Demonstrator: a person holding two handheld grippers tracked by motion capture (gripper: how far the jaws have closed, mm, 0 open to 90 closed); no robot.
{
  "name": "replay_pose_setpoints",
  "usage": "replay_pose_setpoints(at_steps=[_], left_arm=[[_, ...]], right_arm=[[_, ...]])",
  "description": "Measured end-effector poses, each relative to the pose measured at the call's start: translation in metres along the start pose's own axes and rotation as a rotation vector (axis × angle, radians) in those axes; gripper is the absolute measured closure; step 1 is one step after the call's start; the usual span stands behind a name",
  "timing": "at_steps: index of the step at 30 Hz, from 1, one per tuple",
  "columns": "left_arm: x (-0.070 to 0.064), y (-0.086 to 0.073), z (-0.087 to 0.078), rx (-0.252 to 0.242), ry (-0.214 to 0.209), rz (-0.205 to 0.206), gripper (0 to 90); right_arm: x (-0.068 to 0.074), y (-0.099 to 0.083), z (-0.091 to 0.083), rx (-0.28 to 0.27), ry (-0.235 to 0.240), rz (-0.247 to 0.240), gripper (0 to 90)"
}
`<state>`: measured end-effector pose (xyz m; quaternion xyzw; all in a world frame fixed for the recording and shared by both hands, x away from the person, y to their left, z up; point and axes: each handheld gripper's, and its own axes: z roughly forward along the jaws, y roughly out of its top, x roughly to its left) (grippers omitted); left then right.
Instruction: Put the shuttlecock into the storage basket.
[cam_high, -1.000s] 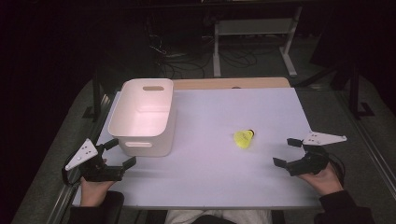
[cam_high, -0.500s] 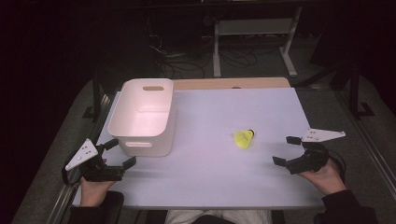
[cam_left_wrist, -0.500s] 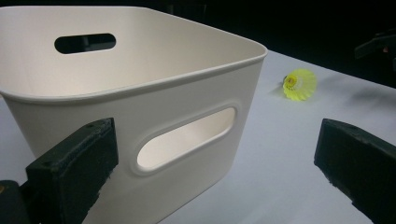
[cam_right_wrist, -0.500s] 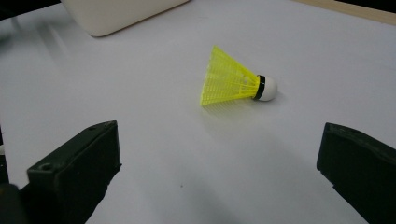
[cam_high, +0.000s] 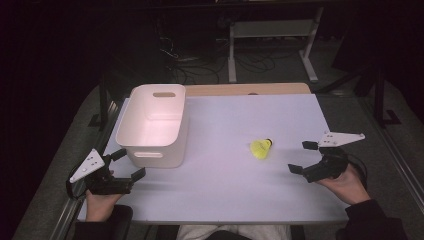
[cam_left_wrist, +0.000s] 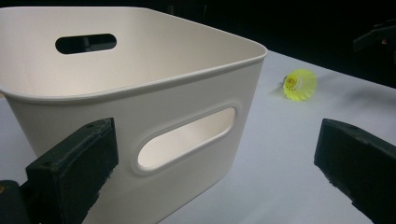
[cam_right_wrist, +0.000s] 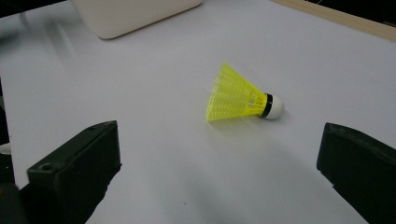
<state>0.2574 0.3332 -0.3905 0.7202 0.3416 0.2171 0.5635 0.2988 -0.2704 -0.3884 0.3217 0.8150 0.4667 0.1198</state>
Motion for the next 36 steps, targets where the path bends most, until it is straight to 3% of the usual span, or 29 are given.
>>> replay_pose_setpoints(at_steps=[36], left_arm=[[0.0,0.0,0.0,-0.002,-0.003,-0.003,0.0]], right_arm=[[-0.002,0.024,0.017,0.04,0.06,-0.025,0.0]])
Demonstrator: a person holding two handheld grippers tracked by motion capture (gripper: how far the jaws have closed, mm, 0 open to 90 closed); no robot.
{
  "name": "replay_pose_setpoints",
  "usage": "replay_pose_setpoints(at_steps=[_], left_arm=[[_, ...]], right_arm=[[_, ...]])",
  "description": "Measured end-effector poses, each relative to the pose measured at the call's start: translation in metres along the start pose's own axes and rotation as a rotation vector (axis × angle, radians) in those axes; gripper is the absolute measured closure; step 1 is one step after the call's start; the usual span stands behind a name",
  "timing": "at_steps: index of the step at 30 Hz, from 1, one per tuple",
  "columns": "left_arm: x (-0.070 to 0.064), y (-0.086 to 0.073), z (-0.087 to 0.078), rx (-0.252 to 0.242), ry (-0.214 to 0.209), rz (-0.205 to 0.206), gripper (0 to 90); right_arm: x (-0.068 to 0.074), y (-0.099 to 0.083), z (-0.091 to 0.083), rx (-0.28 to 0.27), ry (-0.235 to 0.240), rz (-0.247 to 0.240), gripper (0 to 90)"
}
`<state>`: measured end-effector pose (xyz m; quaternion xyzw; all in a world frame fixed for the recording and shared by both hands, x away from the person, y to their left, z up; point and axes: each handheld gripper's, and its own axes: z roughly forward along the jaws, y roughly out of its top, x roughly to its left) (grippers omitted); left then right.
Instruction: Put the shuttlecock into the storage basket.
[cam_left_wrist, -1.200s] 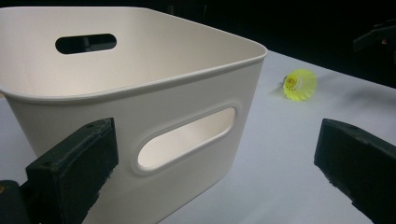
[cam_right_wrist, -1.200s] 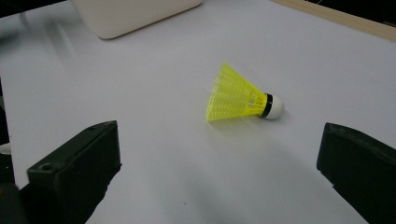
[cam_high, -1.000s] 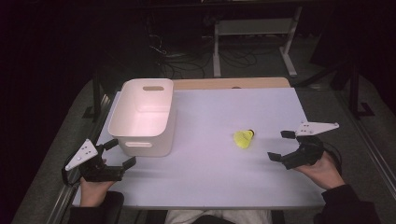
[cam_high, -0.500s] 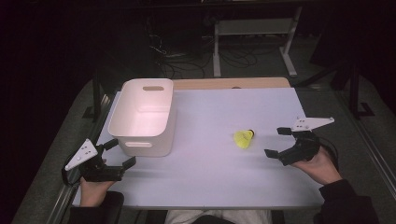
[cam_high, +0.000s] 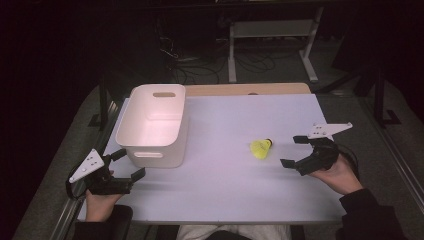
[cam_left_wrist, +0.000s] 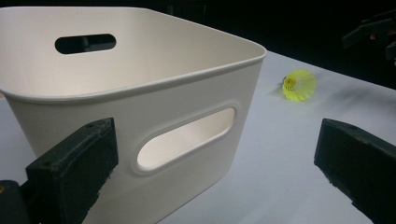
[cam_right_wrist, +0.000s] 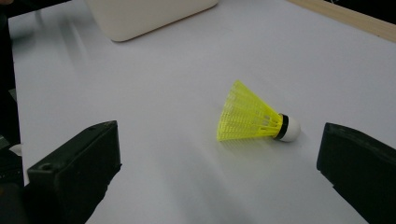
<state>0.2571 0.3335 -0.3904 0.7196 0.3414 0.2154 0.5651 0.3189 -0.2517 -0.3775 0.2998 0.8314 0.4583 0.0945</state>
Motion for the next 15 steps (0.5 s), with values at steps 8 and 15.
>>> replay_pose_setpoints(at_steps=[8,15], left_arm=[[0.0,0.0,0.0,-0.001,0.0,0.0,0.0],[0.0,0.0,0.0,-0.001,-0.001,0.0,0.0]], right_arm=[[-0.001,0.008,0.003,0.015,0.019,-0.014,0.0],[-0.006,0.014,0.008,0.029,0.024,-0.021,0.0]])
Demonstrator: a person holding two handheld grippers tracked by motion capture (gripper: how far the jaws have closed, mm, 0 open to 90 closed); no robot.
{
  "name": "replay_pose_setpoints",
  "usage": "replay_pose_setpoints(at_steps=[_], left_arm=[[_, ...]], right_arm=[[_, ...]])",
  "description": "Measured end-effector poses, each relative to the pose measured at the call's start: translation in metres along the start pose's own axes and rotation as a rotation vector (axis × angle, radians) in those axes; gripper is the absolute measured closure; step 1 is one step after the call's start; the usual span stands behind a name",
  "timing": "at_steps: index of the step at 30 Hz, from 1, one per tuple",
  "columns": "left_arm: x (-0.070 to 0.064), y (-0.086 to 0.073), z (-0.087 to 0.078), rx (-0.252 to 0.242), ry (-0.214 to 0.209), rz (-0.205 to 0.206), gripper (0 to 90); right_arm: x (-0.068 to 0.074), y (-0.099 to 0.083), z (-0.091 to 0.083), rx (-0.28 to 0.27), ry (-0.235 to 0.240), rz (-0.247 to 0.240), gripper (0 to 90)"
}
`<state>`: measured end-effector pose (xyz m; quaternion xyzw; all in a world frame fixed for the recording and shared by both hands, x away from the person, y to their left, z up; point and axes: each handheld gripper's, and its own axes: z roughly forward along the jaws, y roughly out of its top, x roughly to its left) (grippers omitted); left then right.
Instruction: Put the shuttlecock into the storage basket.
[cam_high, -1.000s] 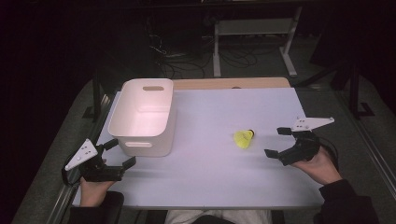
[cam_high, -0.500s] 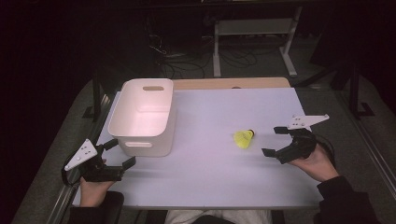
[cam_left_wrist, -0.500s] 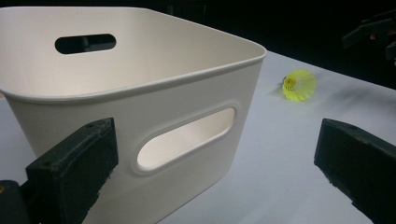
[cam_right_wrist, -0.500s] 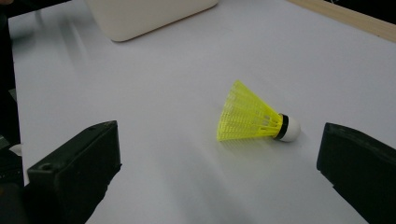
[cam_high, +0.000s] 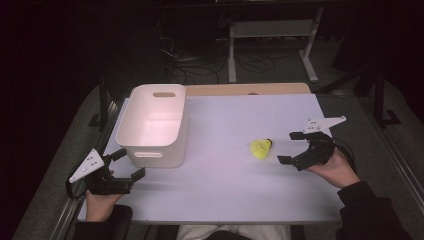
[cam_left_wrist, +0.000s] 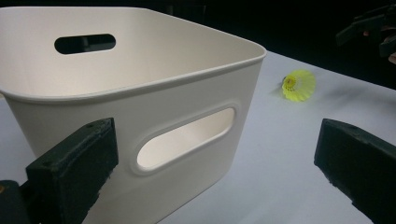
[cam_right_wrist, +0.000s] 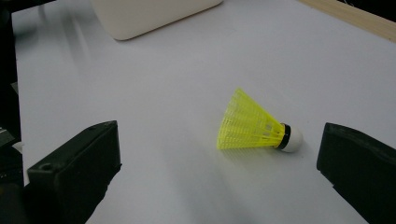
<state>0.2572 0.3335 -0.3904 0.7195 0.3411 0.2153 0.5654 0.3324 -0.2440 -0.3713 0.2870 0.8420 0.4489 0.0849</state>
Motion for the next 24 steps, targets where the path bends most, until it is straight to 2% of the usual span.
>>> replay_pose_setpoints(at_steps=[13,24], left_arm=[[0.0,0.0,0.0,0.0,-0.002,0.001,0.0],[0.0,0.0,0.0,-0.001,-0.003,0.001,0.0]], right_arm=[[-0.002,0.008,0.009,0.03,0.023,-0.022,0.0],[-0.006,0.007,0.019,0.057,0.039,-0.024,0.0]])
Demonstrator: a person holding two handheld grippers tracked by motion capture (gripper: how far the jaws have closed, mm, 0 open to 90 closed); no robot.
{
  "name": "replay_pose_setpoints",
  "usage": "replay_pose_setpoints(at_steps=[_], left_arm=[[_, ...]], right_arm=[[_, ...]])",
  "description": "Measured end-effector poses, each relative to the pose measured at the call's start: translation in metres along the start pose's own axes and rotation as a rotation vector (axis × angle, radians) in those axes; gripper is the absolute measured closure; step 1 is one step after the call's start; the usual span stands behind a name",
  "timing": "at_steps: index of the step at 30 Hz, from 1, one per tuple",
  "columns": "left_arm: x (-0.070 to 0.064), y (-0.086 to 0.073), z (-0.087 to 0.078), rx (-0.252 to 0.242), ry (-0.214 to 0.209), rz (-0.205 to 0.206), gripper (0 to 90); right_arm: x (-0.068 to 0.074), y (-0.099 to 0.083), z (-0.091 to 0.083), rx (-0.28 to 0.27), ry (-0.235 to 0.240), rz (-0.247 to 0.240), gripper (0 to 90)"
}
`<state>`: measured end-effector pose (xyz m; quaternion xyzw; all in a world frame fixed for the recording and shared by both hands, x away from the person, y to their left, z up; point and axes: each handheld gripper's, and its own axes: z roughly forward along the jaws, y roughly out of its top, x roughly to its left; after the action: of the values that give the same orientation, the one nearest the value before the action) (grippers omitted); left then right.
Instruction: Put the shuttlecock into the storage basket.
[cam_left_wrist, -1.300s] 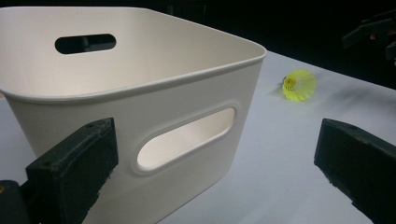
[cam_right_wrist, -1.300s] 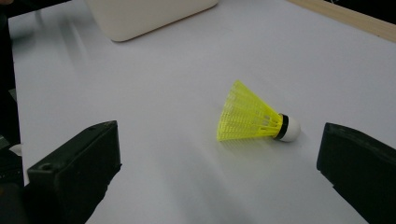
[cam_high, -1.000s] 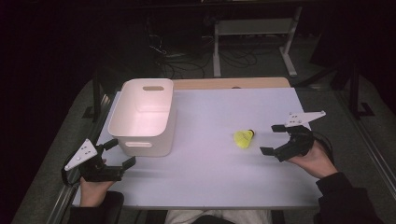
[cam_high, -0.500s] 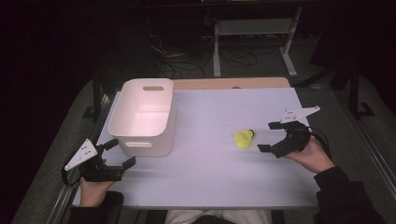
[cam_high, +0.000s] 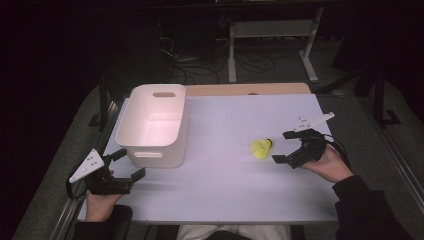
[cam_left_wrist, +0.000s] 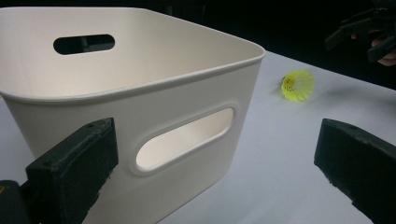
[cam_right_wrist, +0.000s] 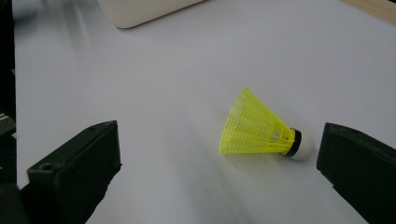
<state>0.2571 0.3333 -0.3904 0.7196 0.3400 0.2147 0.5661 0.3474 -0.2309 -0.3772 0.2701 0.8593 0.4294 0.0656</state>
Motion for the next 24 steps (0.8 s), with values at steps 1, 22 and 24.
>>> replay_pose_setpoints(at_steps=[1,22,24], left_arm=[[0.0,0.0,0.0,0.001,0.0,0.0,0.0],[0.0,0.0,0.0,0.0,-0.004,0.001,0.0],[0.0,0.0,0.0,0.0,-0.003,0.001,0.0]], right_arm=[[-0.001,0.0,0.001,0.001,0.0,-0.001,0.0],[-0.014,-0.003,0.022,0.066,0.04,0.003,10.0],[-0.015,-0.004,0.023,0.075,0.05,0.003,12.4]])
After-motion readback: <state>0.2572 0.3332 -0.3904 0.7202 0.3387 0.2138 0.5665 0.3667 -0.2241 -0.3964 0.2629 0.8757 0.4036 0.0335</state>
